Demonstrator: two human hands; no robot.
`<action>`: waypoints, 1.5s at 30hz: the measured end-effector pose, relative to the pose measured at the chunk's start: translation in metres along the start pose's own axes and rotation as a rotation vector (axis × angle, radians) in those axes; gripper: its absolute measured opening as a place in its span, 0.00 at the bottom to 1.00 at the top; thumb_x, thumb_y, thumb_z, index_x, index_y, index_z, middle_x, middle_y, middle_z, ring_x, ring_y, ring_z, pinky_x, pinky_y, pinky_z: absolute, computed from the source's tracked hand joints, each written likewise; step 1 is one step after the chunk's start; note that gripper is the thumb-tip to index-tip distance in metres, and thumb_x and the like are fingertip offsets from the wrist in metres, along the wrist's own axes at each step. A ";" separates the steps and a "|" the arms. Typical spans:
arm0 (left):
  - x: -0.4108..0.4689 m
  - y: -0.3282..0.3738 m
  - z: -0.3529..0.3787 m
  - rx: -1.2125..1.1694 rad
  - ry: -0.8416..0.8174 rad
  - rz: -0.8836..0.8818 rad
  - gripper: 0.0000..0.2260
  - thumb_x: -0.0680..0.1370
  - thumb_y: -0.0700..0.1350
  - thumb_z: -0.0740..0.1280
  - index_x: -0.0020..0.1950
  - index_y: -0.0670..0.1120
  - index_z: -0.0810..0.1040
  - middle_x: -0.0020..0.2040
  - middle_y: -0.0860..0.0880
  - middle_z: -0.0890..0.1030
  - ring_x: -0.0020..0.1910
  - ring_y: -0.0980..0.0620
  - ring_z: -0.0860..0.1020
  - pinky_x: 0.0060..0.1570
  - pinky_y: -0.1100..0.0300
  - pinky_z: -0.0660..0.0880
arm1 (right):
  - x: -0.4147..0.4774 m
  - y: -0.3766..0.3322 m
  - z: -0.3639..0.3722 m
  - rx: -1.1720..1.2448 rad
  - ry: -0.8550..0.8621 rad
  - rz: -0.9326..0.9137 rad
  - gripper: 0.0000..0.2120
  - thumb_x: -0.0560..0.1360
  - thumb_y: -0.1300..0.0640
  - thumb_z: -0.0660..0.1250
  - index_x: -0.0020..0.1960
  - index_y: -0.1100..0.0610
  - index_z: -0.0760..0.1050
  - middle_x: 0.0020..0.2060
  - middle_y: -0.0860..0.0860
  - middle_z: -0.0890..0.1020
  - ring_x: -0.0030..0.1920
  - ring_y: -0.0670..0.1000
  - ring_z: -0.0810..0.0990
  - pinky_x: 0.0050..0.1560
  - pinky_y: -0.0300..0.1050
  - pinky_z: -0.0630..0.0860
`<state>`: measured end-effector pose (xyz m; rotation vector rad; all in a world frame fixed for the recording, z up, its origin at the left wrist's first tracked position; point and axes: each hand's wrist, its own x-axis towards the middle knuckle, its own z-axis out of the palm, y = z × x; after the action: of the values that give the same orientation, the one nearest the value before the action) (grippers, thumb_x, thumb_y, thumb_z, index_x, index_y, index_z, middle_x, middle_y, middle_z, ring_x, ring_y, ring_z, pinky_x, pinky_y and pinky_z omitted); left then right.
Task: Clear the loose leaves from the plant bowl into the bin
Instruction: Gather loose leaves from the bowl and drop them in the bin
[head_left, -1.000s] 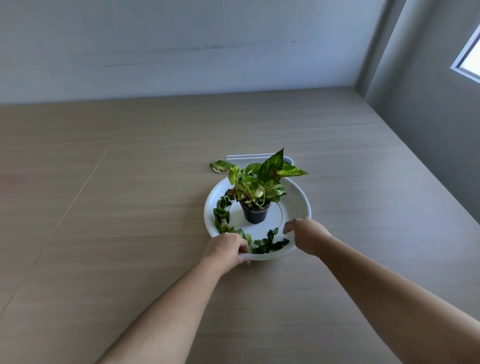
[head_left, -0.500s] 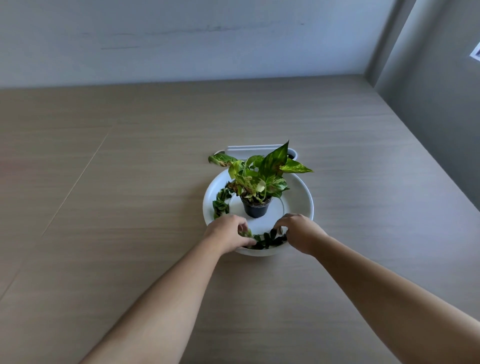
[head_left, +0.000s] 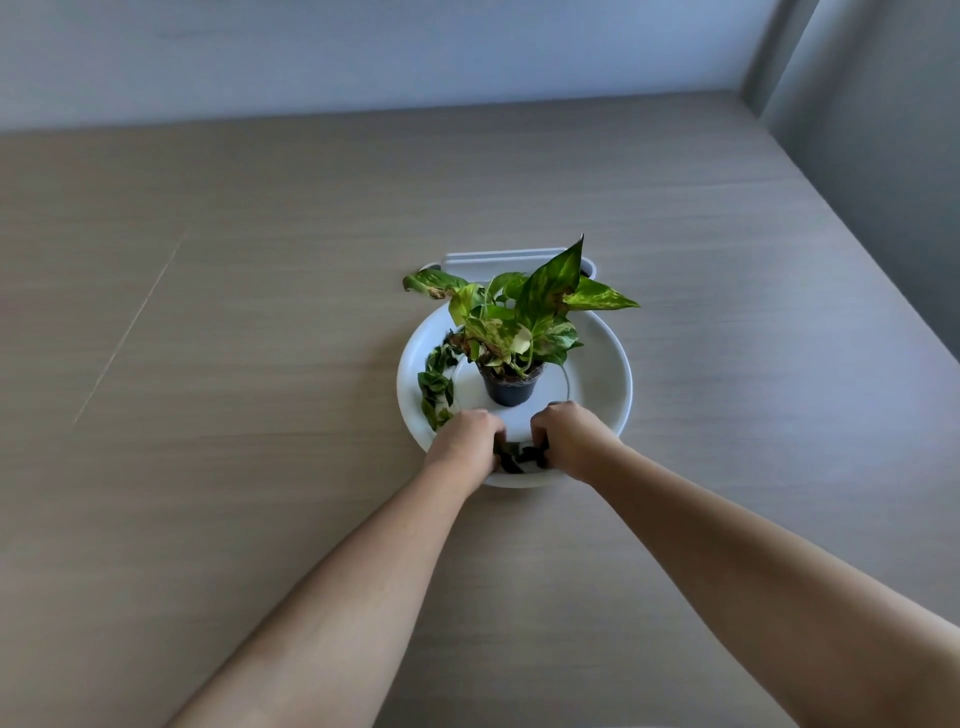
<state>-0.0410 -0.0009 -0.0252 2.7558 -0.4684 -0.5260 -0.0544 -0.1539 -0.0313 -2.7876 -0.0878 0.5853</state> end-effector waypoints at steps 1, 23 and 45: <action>0.000 -0.001 0.001 -0.029 0.008 -0.007 0.12 0.72 0.32 0.66 0.49 0.46 0.82 0.51 0.44 0.80 0.50 0.42 0.79 0.44 0.57 0.74 | 0.001 0.001 0.000 0.008 -0.003 0.013 0.11 0.68 0.69 0.63 0.44 0.58 0.80 0.47 0.56 0.81 0.44 0.57 0.79 0.41 0.45 0.76; -0.034 0.102 -0.024 -0.250 0.121 0.210 0.07 0.72 0.35 0.67 0.45 0.42 0.84 0.46 0.44 0.85 0.47 0.47 0.81 0.44 0.62 0.75 | -0.128 0.064 -0.070 0.356 0.401 0.321 0.11 0.70 0.70 0.63 0.40 0.61 0.83 0.35 0.51 0.76 0.34 0.55 0.76 0.30 0.38 0.70; -0.225 0.615 0.302 0.115 -0.513 1.029 0.08 0.68 0.34 0.67 0.42 0.42 0.84 0.44 0.45 0.85 0.45 0.47 0.81 0.46 0.59 0.77 | -0.646 0.395 0.139 0.782 0.591 1.290 0.09 0.69 0.68 0.66 0.39 0.57 0.83 0.44 0.57 0.85 0.46 0.56 0.82 0.46 0.42 0.75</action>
<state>-0.5178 -0.5419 -0.0147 2.0063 -1.8930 -0.8898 -0.7024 -0.5700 -0.0206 -1.7994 1.6912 -0.0556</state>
